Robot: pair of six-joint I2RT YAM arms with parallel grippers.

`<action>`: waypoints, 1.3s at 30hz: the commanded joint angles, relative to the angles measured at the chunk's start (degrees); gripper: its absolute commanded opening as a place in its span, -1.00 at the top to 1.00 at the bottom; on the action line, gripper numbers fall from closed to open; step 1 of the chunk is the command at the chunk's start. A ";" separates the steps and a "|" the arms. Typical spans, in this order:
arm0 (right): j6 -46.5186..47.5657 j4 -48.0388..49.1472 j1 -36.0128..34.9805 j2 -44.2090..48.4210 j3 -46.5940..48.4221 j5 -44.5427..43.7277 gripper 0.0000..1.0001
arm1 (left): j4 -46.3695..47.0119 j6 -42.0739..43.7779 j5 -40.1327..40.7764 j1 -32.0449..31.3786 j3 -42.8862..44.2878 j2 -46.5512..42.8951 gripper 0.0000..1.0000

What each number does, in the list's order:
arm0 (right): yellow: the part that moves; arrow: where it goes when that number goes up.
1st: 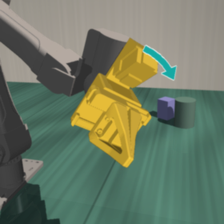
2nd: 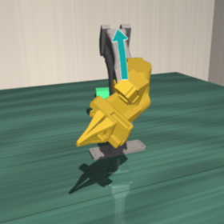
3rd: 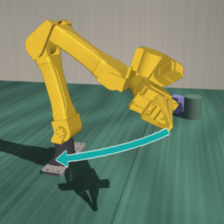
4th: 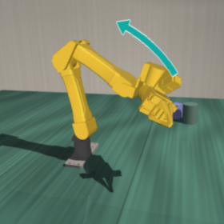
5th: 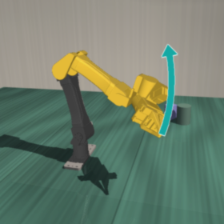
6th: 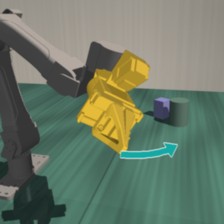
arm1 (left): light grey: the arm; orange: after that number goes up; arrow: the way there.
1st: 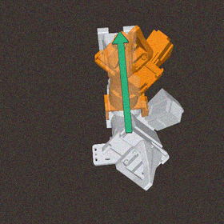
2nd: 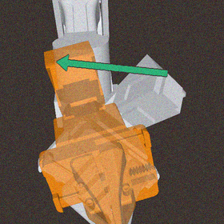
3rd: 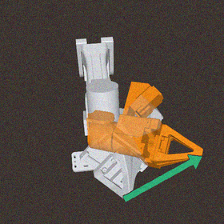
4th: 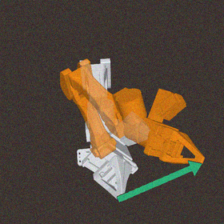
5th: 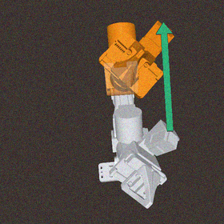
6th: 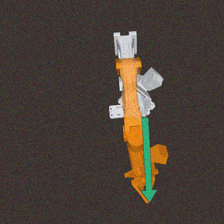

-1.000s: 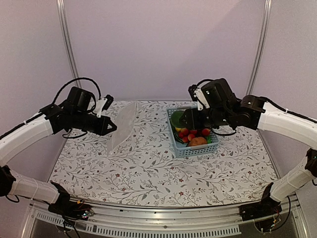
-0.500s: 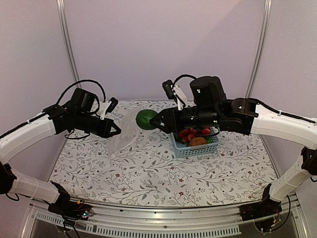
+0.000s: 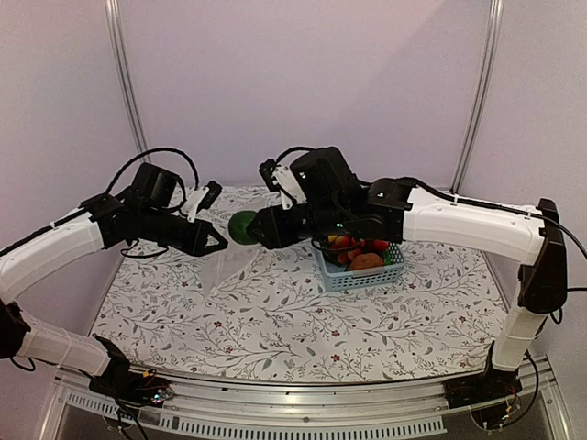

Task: Place the food in the zip-top bag and seal the zipper
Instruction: Place the fake fruit in the zipper food storage bag.

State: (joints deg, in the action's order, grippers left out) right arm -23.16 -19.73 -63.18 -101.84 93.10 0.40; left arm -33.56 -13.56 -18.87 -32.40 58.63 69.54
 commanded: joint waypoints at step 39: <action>-4.70 -10.36 -2.34 -14.27 11.06 -20.99 -0.03 | 9.81 -1.28 -17.99 -2.67 -3.83 -3.23 1.00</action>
State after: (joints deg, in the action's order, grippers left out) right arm -26.61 -29.58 -65.25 -115.55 103.59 -16.51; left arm -25.63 -14.66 -35.81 -34.50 55.51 68.16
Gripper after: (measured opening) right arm 0.507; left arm 0.005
